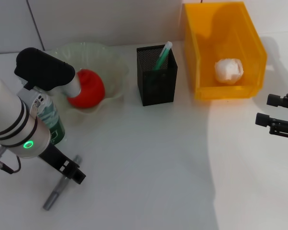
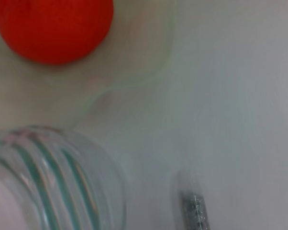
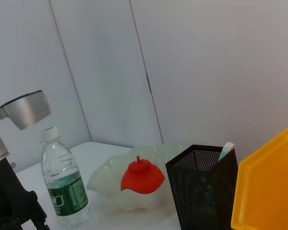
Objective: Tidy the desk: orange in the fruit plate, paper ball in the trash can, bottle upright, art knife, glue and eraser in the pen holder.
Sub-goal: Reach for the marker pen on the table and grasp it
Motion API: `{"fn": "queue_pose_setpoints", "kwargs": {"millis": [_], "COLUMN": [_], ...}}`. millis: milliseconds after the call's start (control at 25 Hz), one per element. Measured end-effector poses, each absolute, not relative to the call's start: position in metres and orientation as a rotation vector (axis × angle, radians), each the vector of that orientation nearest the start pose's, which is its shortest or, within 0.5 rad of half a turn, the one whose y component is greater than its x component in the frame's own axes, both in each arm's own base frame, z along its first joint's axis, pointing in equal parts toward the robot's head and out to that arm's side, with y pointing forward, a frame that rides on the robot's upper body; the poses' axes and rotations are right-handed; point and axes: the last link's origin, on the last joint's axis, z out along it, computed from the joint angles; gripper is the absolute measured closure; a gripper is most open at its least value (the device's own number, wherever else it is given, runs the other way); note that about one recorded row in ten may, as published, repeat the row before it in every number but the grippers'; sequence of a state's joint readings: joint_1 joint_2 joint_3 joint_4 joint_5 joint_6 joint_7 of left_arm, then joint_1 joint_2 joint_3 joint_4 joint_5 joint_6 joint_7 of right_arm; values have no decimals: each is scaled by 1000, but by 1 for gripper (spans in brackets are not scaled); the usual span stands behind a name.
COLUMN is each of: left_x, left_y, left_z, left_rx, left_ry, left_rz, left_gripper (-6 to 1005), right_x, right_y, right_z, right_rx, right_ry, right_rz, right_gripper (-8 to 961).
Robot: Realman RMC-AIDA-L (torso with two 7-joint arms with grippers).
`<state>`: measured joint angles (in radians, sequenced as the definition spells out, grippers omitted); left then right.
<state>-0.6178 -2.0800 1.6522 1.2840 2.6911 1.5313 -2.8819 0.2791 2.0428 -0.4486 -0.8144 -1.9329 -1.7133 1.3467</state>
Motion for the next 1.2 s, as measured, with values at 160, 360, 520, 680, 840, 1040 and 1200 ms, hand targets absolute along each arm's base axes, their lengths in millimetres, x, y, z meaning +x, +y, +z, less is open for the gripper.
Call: {"fn": "queue_pose_setpoints", "kwargs": {"millis": [160, 360, 520, 680, 840, 1040, 1200], "left_x": [-187, -187, -187, -187, -187, -188, -190], "left_y": [336, 333, 332, 332, 331, 330, 328], "left_z": [-41, -43, -44, -45, -47, -49, -51], "left_rx": [-2444, -2459, -2462, -2464, -2468, -2469, -2471], "left_ry": [-1065, -1080, -1077, -1072, -1058, -1051, -1041], "left_rz": [749, 757, 766, 765, 773, 787, 802], "left_gripper": [299, 358, 504, 643, 640, 638, 642], "right_x": [332, 332, 332, 332, 333, 332, 330], "right_y": [266, 265, 265, 264, 263, 263, 264], "right_z": [80, 80, 80, 79, 79, 79, 79], "right_rx": [-2402, -2403, -2406, -2408, -2409, -2412, -2418], "right_ry": [690, 692, 692, 693, 695, 691, 686], "right_rz": [762, 766, 765, 765, 765, 770, 777], "right_gripper": [232, 233, 234, 235, 235, 236, 237]}}
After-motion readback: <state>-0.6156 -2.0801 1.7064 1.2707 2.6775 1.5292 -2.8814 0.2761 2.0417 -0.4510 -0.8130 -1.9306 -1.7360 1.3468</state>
